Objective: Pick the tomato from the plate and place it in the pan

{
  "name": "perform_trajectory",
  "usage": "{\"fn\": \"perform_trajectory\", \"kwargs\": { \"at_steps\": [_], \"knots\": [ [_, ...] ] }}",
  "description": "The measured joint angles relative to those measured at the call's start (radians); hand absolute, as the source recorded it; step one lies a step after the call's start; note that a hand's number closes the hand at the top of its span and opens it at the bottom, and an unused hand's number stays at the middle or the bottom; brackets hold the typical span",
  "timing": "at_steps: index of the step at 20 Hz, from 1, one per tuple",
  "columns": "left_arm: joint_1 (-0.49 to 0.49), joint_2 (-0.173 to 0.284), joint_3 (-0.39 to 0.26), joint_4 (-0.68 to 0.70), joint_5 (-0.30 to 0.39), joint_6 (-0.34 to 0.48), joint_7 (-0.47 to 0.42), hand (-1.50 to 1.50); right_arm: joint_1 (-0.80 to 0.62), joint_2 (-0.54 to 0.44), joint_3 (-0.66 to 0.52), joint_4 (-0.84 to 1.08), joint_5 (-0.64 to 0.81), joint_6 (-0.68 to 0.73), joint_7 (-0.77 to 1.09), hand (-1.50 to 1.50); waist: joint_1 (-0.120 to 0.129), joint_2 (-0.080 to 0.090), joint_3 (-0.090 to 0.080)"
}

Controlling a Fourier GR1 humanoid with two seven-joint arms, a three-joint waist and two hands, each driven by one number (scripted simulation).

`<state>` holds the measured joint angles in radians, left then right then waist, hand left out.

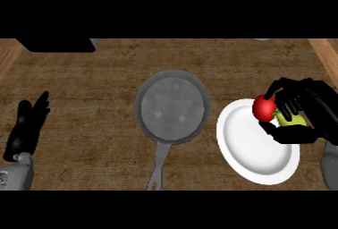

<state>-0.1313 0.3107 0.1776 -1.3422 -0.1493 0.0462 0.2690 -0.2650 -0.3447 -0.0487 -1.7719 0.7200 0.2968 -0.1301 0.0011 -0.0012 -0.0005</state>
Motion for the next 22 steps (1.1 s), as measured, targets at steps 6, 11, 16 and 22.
{"fn": "perform_trajectory", "kwargs": {
  "at_steps": [6, 11, 16, 22],
  "knots": [
    [-0.011, 0.017, 0.018, 0.014, 0.015, -0.031, -0.008, 0.0, -0.168, 0.155, 0.078, 0.127, 0.027, -0.019, 0.146, 1.5, 0.009, 0.002, 0.0],
    [-0.009, 0.004, 0.015, 0.036, 0.007, -0.026, -0.037, 0.0, -0.316, 0.269, 0.096, 0.343, 0.055, -0.096, 0.186, 1.5, 0.014, 0.004, 0.0],
    [-0.011, 0.005, 0.017, 0.041, 0.003, -0.032, -0.052, 0.0, -0.459, 0.322, 0.118, 0.626, 0.059, -0.226, 0.184, 1.5, 0.023, 0.007, 0.0],
    [-0.038, 0.001, 0.009, 0.046, 0.001, -0.041, -0.033, 0.0, -0.586, 0.339, 0.18, 0.964, -0.024, -0.405, 0.117, 1.5, 0.04, 0.012, 0.001]
  ]
}}
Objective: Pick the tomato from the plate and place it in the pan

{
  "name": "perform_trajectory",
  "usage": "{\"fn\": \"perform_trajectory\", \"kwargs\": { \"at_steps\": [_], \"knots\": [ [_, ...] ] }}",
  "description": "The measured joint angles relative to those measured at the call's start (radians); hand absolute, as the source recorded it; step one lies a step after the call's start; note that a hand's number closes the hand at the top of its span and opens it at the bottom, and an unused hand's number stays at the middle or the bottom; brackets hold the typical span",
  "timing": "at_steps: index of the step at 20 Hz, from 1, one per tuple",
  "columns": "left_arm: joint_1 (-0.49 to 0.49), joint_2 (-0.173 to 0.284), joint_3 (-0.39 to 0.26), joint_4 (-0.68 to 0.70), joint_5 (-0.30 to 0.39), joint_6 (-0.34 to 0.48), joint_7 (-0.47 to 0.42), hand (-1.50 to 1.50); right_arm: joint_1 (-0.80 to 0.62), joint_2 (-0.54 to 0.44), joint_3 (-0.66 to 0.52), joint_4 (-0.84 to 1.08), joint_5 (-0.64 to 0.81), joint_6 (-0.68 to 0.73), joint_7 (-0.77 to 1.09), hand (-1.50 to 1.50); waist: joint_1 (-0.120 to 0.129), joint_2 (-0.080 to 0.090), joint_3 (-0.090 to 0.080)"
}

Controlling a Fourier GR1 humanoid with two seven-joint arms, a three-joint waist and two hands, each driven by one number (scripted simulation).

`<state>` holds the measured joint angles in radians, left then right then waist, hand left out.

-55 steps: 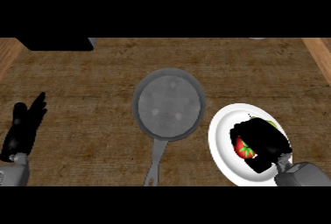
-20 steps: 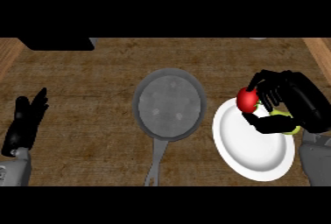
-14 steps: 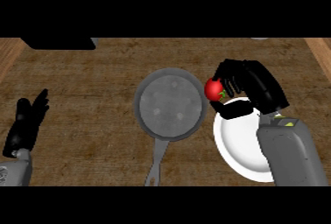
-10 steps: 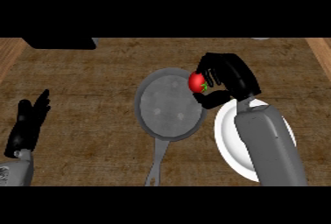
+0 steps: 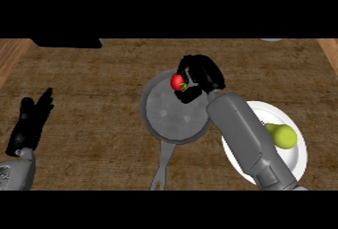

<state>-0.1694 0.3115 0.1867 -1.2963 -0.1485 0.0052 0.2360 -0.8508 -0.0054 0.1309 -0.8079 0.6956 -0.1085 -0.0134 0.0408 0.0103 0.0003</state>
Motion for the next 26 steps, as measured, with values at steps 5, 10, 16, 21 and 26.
{"fn": "perform_trajectory", "kwargs": {
  "at_steps": [5, 10, 16, 21, 26],
  "knots": [
    [-0.018, -0.022, -0.019, 0.007, -0.015, 0.01, -0.007, 0.0, -0.066, 0.004, 0.077, 0.193, -0.155, -0.087, -0.061, 1.5, 0.023, 0.006, 0.0],
    [-0.037, -0.033, -0.038, 0.006, -0.029, 0.011, -0.001, 0.0, -0.086, 0.005, 0.13, 0.31, -0.322, -0.106, -0.109, -1.5, 0.048, 0.011, 0.001],
    [-0.078, -0.033, -0.044, 0.036, -0.033, 0.004, -0.014, 0.0, -0.091, 0.002, 0.219, 0.349, -0.482, -0.153, -0.163, -1.5, 0.078, 0.016, 0.001],
    [-0.082, -0.028, -0.045, 0.029, -0.028, -0.01, -0.002, 0.0, -0.085, 0.004, 0.239, 0.35, -0.611, -0.202, -0.239, -1.5, 0.085, 0.019, 0.002],
    [-0.073, -0.032, -0.04, 0.037, -0.03, -0.001, -0.008, 0.0, -0.098, 0.005, 0.235, 0.337, -0.739, -0.264, -0.301, -1.5, 0.071, 0.016, 0.002]
  ]
}}
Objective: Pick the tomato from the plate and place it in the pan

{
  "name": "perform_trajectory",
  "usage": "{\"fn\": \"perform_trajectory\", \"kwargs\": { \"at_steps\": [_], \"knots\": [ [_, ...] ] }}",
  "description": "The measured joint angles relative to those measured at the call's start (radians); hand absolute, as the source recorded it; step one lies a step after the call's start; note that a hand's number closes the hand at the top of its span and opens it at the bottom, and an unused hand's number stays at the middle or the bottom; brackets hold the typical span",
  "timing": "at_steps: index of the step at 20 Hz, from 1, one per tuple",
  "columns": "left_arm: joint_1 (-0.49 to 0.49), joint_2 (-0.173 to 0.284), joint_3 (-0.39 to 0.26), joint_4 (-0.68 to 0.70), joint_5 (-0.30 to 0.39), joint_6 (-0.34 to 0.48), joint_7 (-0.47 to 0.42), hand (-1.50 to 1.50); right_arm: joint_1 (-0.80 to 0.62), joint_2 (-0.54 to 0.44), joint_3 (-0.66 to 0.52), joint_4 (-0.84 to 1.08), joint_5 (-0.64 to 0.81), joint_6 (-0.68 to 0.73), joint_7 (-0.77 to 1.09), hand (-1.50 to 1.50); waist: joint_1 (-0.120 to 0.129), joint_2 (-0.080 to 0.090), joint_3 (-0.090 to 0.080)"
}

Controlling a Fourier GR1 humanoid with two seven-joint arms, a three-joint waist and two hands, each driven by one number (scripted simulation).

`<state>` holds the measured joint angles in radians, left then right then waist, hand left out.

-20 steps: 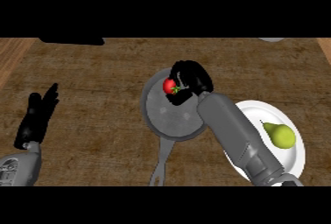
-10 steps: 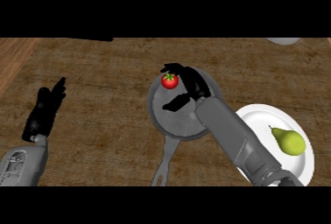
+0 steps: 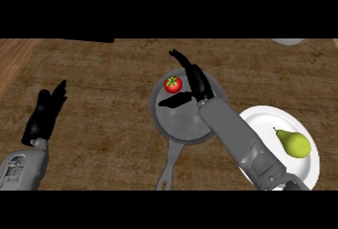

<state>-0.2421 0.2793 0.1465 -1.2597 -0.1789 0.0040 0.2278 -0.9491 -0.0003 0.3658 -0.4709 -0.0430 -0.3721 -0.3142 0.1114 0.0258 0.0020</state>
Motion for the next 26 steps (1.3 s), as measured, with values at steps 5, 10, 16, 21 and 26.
{"fn": "perform_trajectory", "kwargs": {
  "at_steps": [5, 10, 16, 21, 26],
  "knots": [
    [0.016, 0.019, 0.025, 0.004, 0.013, -0.008, -0.002, 0.0, -0.053, 0.0, -0.049, 0.053, -0.084, -0.046, -0.026, -1.5, -0.031, -0.006, -0.001],
    [0.063, 0.027, 0.049, -0.018, 0.019, 0.002, -0.004, 0.0, -0.064, -0.054, -0.12, 0.079, -0.111, -0.021, -0.042, -1.5, -0.073, -0.017, -0.001],
    [0.088, 0.024, 0.059, -0.036, 0.018, 0.012, 0.008, 0.0, -0.022, -0.229, -0.202, 0.052, -0.16, 0.13, -0.077, -1.5, -0.099, -0.023, -0.002],
    [0.105, 0.033, 0.072, -0.049, 0.027, 0.002, 0.008, 0.0, 0.043, -0.379, -0.245, 0.029, -0.183, 0.305, -0.101, -1.5, -0.106, -0.025, -0.002],
    [0.119, 0.016, 0.062, -0.081, 0.017, 0.013, 0.021, 0.0, 0.106, -0.514, -0.283, 0.028, -0.195, 0.476, -0.14, -1.5, -0.106, -0.024, -0.002]
  ]
}}
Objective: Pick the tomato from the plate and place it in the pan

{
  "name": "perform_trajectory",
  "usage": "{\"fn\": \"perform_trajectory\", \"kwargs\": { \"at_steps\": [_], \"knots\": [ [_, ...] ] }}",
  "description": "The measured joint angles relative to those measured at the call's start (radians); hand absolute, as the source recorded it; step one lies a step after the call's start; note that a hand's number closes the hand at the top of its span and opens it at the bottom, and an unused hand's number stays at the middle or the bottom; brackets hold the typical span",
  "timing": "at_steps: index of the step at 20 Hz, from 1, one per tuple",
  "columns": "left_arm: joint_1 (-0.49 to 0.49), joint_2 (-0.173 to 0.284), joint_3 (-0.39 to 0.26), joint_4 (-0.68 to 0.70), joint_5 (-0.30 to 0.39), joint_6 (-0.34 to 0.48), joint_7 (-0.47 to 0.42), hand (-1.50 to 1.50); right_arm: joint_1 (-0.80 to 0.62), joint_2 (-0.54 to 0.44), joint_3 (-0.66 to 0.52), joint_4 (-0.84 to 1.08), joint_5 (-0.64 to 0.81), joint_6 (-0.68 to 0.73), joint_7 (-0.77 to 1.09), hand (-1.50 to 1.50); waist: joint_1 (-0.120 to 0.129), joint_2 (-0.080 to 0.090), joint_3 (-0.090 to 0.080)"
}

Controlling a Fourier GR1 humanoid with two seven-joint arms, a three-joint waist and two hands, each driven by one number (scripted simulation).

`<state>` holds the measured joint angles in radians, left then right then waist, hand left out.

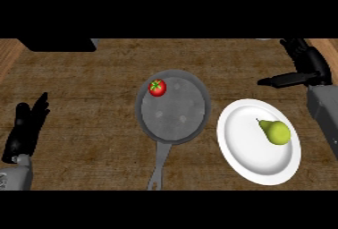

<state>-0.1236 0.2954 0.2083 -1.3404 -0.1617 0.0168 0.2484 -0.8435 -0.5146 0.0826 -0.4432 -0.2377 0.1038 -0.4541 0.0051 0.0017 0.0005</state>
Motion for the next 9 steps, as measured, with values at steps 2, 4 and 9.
{"fn": "perform_trajectory", "kwargs": {
  "at_steps": [2, 4, 9],
  "knots": [
    [-0.006, -0.001, -0.001, 0.009, -0.003, 0.0, -0.004, 0.0, 0.021, -0.052, -0.009, 0.004, 0.004, 0.063, -0.019, -1.5, 0.0, 0.0, 0.0],
    [-0.007, -0.006, -0.007, -0.004, -0.01, 0.004, 0.006, 0.0, 0.026, -0.095, -0.024, 0.019, 0.011, 0.109, -0.035, -1.5, 0.002, 0.001, 0.0],
    [-0.017, -0.004, -0.001, 0.01, -0.007, -0.006, -0.006, 0.0, 0.019, -0.169, -0.055, 0.108, 0.043, 0.209, -0.12, -1.5, 0.012, 0.005, 0.001]
  ]
}}
